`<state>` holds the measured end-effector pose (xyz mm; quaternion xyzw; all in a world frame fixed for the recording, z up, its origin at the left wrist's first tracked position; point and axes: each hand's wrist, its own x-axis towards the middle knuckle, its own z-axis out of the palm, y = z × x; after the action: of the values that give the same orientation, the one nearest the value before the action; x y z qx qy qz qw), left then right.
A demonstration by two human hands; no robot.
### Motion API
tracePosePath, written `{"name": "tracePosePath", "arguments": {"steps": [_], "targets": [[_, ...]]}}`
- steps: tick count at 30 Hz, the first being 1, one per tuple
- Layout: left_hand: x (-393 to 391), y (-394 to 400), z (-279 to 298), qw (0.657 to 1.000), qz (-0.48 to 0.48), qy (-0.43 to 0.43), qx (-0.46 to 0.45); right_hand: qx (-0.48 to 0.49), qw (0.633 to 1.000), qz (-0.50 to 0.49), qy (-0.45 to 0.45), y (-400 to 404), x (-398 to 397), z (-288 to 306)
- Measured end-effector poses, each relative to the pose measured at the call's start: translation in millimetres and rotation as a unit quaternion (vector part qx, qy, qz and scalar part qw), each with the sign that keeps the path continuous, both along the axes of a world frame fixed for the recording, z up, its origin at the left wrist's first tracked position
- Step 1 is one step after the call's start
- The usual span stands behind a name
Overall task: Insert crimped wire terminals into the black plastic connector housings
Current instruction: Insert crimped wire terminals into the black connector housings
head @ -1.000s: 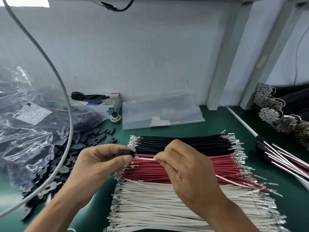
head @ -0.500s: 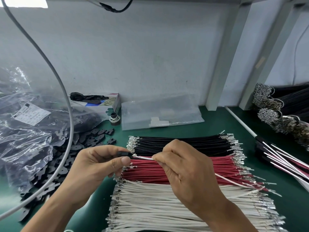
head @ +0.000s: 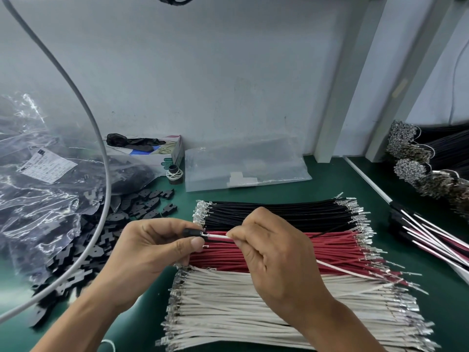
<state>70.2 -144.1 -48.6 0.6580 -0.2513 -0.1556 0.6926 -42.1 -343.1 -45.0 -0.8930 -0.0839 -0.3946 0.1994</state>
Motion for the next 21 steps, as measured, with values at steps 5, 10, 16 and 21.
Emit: {"name": "tracePosePath", "arguments": {"steps": [5, 10, 16, 21], "targets": [[-3.6, -3.2, -3.1, 0.999, -0.027, -0.017, 0.004, 0.076, 0.997, 0.017, 0.023, 7.3, 2.9, -4.1], [-1.4, -1.9, -1.7, 1.0, 0.003, -0.017, -0.012, 0.048, 0.998, 0.008, 0.027, 9.8, 2.4, -1.2], [-2.9, -2.5, -2.7, 1.0, -0.013, -0.023, -0.007, 0.063, 0.998, -0.006, 0.019, 10.3, 4.7, -0.8], [-4.9, -2.6, -1.7, 0.999, -0.022, -0.023, -0.011, 0.068, 0.998, 0.015, 0.01, 15.5, 5.9, -4.9]]}}
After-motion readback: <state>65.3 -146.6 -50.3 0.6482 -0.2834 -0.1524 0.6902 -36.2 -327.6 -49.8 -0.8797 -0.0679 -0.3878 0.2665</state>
